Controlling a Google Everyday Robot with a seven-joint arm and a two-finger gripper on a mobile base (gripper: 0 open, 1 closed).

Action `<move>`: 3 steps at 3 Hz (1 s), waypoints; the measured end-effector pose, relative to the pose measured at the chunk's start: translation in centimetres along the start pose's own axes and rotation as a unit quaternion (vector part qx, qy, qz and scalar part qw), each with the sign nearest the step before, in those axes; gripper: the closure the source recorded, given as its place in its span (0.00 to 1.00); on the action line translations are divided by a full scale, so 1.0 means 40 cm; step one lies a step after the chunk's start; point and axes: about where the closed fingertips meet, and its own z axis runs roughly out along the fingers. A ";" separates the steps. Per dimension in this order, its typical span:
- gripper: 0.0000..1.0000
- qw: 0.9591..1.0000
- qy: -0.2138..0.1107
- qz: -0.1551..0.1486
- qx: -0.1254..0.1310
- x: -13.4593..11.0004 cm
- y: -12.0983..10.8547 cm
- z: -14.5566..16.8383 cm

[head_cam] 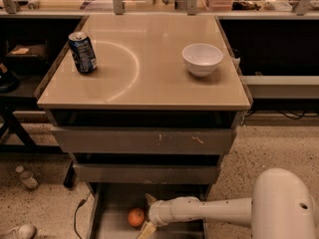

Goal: Pick orange from bottom drawer and place on counter

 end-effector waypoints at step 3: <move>0.00 0.999 -0.039 -0.025 -0.024 0.027 -0.007 0.118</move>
Offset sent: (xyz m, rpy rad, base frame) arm 0.0181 0.0333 -0.0536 0.0899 -0.0215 0.0826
